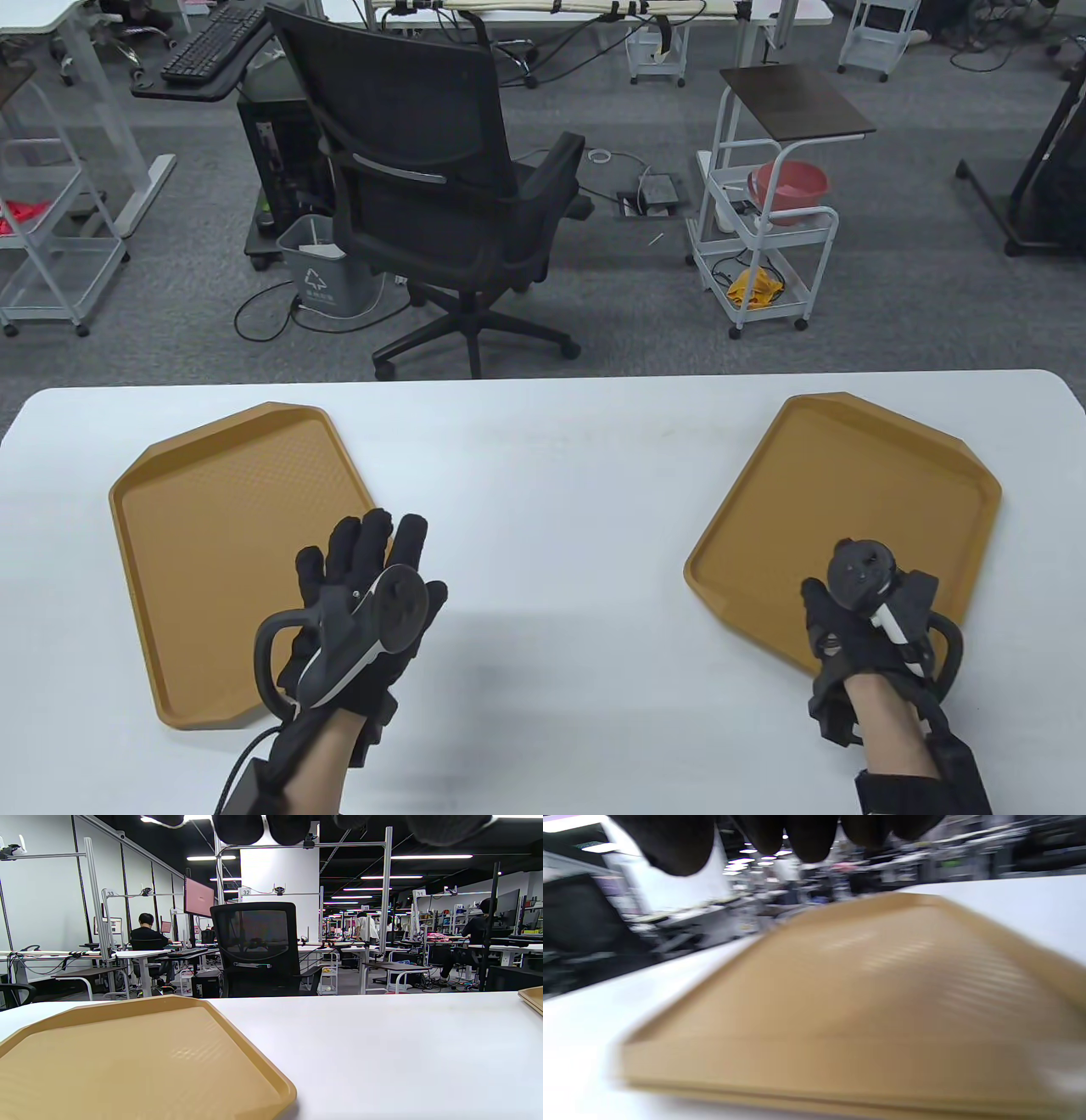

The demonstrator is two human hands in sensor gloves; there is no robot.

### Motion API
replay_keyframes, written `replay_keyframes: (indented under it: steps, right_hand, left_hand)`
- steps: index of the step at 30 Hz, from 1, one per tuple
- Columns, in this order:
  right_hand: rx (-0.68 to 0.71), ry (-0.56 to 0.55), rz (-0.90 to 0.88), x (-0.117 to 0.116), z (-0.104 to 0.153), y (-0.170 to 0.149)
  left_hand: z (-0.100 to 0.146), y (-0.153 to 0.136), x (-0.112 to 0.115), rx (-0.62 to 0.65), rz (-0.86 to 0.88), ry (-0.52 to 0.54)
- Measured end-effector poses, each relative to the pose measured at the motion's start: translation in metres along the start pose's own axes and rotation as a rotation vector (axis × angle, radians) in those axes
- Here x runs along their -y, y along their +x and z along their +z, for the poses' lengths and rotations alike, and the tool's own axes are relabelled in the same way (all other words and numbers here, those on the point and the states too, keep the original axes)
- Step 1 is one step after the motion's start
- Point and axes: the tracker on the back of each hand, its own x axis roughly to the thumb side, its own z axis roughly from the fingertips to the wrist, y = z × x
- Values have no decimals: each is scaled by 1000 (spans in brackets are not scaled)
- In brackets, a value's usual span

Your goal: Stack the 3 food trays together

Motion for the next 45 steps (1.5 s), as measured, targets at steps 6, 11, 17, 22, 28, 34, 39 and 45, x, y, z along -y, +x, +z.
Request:
replay_keyframes:
  steps: [6, 11, 17, 22, 28, 34, 39, 45]
  right_hand:
    - [350, -54, -67, 14, 31, 75]
    - [439, -114, -89, 6, 46, 94]
    - [450, -115, -80, 8, 50, 91]
    - [444, -109, -105, 13, 50, 86]
    - [442, -91, -114, 17, 49, 82]
    - [437, -52, -150, 16, 44, 80]
    - [425, -30, -142, 12, 40, 78]
    - [406, -8, -121, 4, 37, 77]
  left_hand:
    - [0, -1, -1, -8, 8, 10]
    - [0, -1, 0, -9, 17, 14]
    - [-1, 4, 8, -9, -6, 3]
    - [-7, 0, 17, -27, -15, -22]
    - [-19, -53, 36, -200, -76, -121]
    - [-15, -153, 76, -519, -95, -294]
    - [-2, -203, 109, -711, -66, -405]
    - [6, -227, 136, -822, -91, -469]
